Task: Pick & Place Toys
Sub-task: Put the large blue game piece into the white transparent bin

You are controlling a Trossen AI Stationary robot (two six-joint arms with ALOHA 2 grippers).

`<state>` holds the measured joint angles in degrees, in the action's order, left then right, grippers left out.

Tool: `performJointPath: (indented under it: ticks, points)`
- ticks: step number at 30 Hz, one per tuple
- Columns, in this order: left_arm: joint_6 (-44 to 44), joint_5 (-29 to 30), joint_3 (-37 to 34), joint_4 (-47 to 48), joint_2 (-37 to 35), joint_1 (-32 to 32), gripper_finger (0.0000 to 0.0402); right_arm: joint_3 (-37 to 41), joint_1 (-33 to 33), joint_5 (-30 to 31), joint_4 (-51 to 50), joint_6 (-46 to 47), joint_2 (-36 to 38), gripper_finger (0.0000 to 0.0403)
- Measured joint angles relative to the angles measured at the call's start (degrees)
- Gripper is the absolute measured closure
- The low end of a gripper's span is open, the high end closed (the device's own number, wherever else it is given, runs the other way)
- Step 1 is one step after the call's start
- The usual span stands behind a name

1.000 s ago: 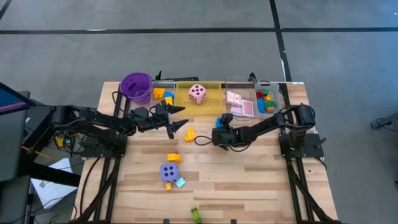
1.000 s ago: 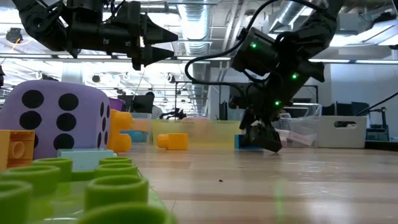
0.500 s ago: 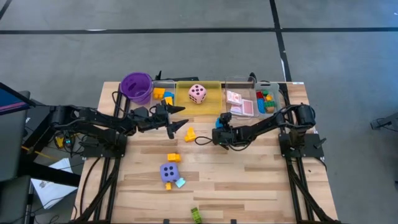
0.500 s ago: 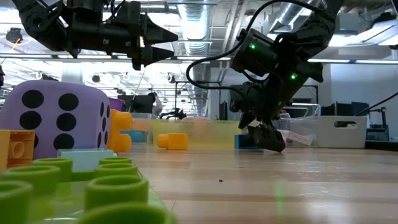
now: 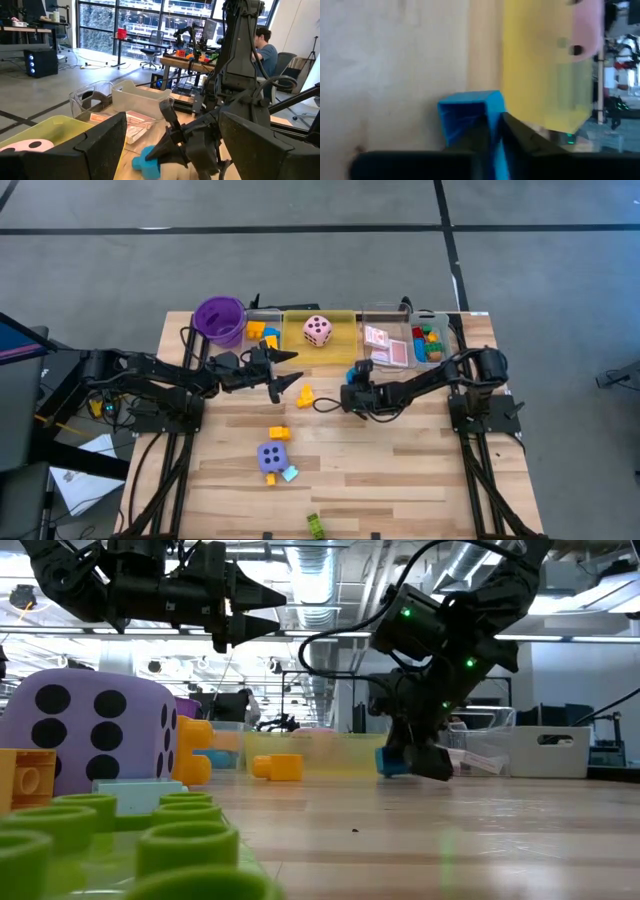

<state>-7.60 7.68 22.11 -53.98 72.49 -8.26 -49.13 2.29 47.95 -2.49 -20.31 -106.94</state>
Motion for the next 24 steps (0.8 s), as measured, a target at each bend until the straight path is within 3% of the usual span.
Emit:
performJointPath:
  ticks: [7, 17, 24]
  points:
    - [0.0, 0.0, 0.0, 0.0, 0.0, 0.0, 0.0092, -2.2, 2.5, -1.1, -1.5, 2.6, 0.3, 0.0396]
    - [0.0, 0.1, 0.0, 0.3, 0.0, 0.0, 0.0092, -13.3, 7.8, -1.6, -11.6, 9.7, 3.1, 0.0400]
    - [-0.3, 0.3, 0.0, 1.8, 0.0, 0.0, 0.0092, -13.2, 9.3, 12.6, -12.4, 18.3, 11.1, 0.0401]
